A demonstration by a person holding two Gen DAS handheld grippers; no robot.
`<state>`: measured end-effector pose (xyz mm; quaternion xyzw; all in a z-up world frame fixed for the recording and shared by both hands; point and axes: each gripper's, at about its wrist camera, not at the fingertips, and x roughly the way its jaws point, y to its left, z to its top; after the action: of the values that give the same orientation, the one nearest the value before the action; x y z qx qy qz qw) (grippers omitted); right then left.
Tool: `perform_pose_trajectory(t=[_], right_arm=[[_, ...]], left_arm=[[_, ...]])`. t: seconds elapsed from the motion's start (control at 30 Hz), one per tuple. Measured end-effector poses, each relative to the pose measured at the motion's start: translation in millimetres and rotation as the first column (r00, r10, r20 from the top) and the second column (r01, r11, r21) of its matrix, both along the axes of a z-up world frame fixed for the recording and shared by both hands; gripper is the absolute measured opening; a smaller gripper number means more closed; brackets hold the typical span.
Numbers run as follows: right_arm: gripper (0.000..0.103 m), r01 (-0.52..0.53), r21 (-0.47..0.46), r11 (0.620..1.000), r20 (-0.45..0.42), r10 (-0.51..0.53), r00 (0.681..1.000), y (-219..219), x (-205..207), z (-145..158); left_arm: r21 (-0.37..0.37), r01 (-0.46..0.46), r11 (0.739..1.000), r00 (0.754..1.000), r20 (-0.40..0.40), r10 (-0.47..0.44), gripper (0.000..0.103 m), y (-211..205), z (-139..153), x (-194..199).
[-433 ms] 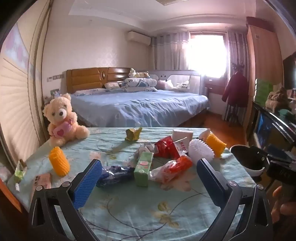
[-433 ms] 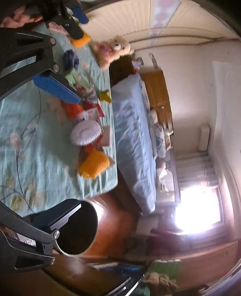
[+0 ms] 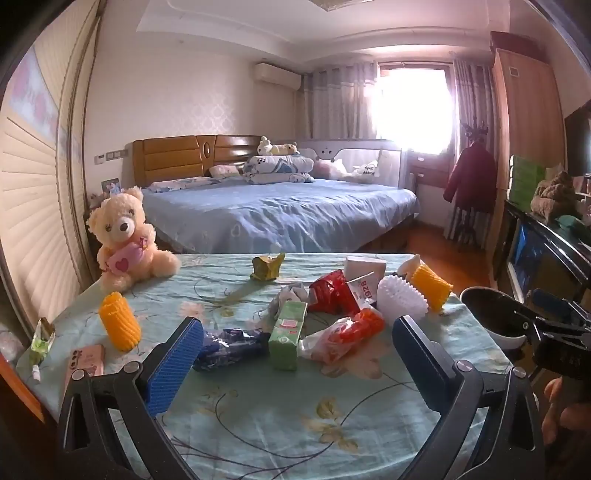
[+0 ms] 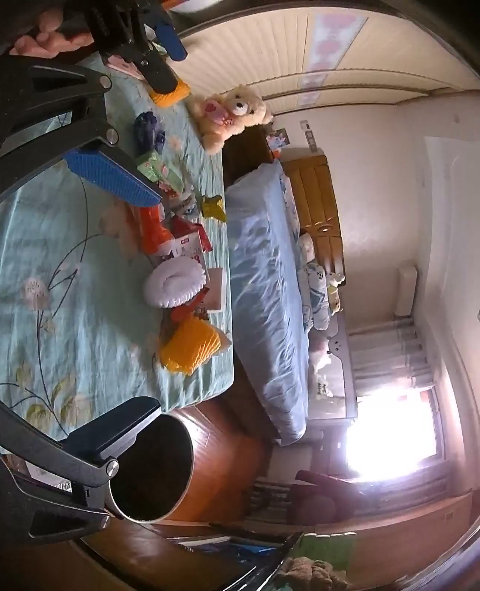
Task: Collect trash
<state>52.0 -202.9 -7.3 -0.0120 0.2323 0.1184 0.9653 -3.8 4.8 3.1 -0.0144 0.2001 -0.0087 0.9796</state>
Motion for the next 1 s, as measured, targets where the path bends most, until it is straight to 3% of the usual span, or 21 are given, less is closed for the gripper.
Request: perform_pose_trajectory(t=[1.0], right_arm=[[0.103,-0.057,-0.014,0.998,0.016,0.057,0.998,7,-7,2]], left_arm=[[-0.008,-0.018,1.0,1.0,-0.016,0.018,0.102,3,-6,2]])
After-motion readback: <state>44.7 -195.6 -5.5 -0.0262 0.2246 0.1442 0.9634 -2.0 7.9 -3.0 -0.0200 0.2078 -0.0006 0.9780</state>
